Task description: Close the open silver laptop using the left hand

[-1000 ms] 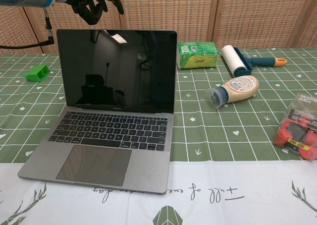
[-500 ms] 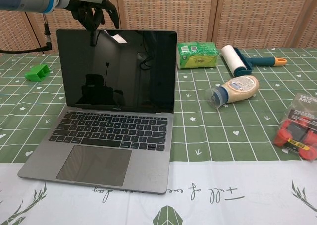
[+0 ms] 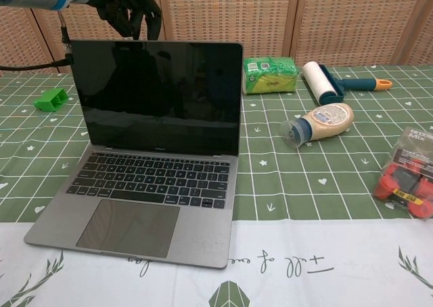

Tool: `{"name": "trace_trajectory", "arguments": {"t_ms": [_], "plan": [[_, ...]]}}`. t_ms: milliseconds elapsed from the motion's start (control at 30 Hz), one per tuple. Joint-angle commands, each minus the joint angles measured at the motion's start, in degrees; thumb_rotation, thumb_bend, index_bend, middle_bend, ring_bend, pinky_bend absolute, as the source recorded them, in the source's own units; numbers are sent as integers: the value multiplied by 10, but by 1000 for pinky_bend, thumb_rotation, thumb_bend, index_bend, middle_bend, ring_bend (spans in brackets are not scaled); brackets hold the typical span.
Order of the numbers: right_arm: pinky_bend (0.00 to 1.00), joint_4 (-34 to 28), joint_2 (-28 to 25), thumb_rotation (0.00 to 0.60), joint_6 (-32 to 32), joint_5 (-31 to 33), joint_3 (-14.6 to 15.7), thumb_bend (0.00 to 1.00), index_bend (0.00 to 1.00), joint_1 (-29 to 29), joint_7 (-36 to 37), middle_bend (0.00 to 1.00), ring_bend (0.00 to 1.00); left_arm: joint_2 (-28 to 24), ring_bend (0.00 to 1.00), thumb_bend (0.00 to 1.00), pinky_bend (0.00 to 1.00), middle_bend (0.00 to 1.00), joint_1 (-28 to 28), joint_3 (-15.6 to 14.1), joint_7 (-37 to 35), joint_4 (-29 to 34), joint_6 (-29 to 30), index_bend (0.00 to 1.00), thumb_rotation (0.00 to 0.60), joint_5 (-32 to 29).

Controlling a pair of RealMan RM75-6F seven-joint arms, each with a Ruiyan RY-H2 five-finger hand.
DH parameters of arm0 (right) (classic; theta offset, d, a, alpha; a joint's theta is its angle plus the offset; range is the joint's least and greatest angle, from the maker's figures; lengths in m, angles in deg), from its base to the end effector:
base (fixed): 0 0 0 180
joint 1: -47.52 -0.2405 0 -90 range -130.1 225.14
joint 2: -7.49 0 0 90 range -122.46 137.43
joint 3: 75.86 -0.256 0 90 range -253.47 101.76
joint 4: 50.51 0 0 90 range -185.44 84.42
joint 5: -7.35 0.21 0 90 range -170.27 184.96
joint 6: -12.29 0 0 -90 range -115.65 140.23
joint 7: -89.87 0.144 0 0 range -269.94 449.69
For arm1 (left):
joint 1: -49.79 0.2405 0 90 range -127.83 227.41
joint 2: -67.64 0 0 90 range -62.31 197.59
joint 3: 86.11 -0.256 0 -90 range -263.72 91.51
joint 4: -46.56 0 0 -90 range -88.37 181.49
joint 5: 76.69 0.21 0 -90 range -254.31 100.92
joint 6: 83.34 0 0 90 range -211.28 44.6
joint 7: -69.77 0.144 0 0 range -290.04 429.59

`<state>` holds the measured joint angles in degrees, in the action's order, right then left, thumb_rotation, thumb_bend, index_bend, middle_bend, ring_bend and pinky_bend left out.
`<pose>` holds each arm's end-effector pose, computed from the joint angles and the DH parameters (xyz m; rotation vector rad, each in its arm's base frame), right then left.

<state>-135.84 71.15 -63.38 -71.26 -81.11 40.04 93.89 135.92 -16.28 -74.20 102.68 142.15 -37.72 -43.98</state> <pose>-0.3498 -0.2057 0.1699 1.3450 -0.9756 0.7731 -0.0528 0.4148 0.0778 -1.9224 -0.8107 -0.7662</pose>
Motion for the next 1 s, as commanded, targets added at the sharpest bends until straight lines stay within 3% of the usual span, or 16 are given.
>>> {"name": "trace_trajectory", "arguments": {"t_ms": [33, 1000], "plan": [[0, -2, -1, 600, -3, -2, 1, 47, 87, 1, -1, 0, 0, -8, 389, 1000, 369, 362, 1, -5, -4, 11, 3, 488, 600, 5], [0, -39, -19, 600, -42, -39, 11, 47, 95, 15, -6, 0, 0, -103, 401, 1000, 383, 379, 36, -54, -55, 199, 3, 489, 600, 89]]}}
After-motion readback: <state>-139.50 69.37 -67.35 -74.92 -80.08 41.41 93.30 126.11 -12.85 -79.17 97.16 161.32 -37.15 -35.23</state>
